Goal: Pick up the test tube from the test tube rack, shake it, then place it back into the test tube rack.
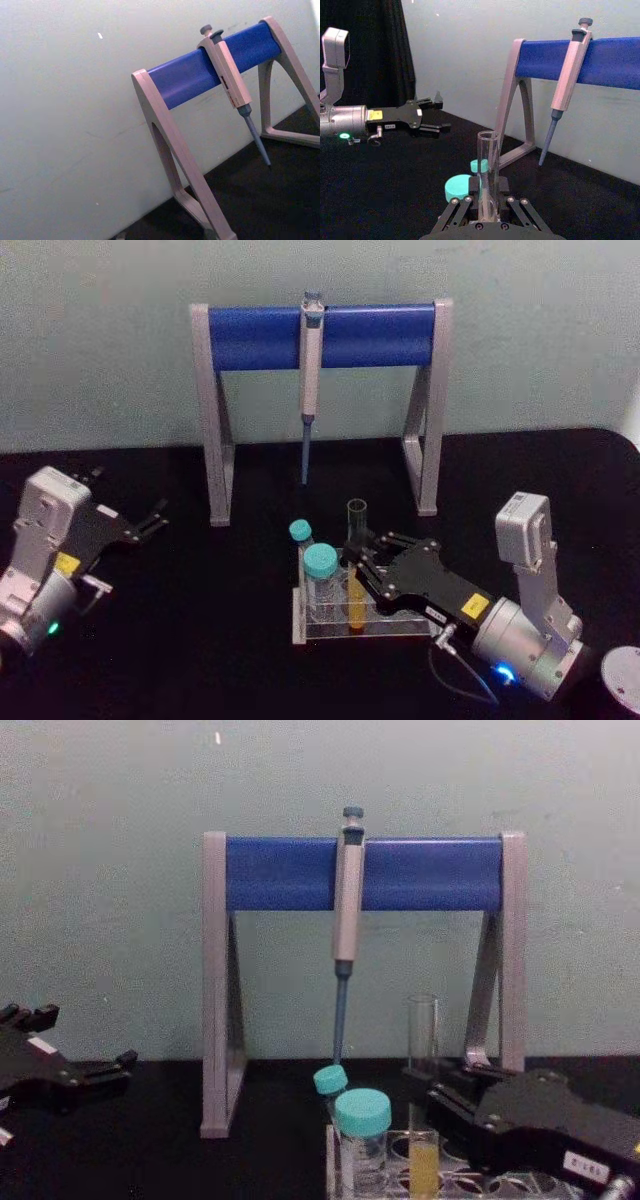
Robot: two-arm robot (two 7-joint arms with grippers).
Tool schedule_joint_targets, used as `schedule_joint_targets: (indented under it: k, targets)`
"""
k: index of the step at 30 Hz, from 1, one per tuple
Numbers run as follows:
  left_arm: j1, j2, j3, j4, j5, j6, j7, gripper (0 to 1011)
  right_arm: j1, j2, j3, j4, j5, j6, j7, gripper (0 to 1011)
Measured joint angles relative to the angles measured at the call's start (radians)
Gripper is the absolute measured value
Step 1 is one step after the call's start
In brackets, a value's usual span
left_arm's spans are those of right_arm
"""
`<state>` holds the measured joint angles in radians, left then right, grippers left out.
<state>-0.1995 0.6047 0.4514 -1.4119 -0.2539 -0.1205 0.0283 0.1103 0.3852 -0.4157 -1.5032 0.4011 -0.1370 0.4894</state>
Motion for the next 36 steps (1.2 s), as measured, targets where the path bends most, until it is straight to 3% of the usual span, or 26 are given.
schedule_joint_targets:
  k: [20,25,36]
  targets:
    - [0.0,0.0,0.0,0.0,0.0,0.0,0.0,1001,-0.004,-0.004,0.002,-0.003,-0.008,0.011,-0.012,218]
    - [0.0,0.0,0.0,0.0,0.0,0.0,0.0,1001,-0.004,-0.003,0.002,-0.002,-0.009,0.015,-0.011,322]
    - [0.0,0.0,0.0,0.0,0.0,0.0,0.0,1001,-0.004,-0.003,0.002,-0.002,-0.008,0.014,-0.01,709]
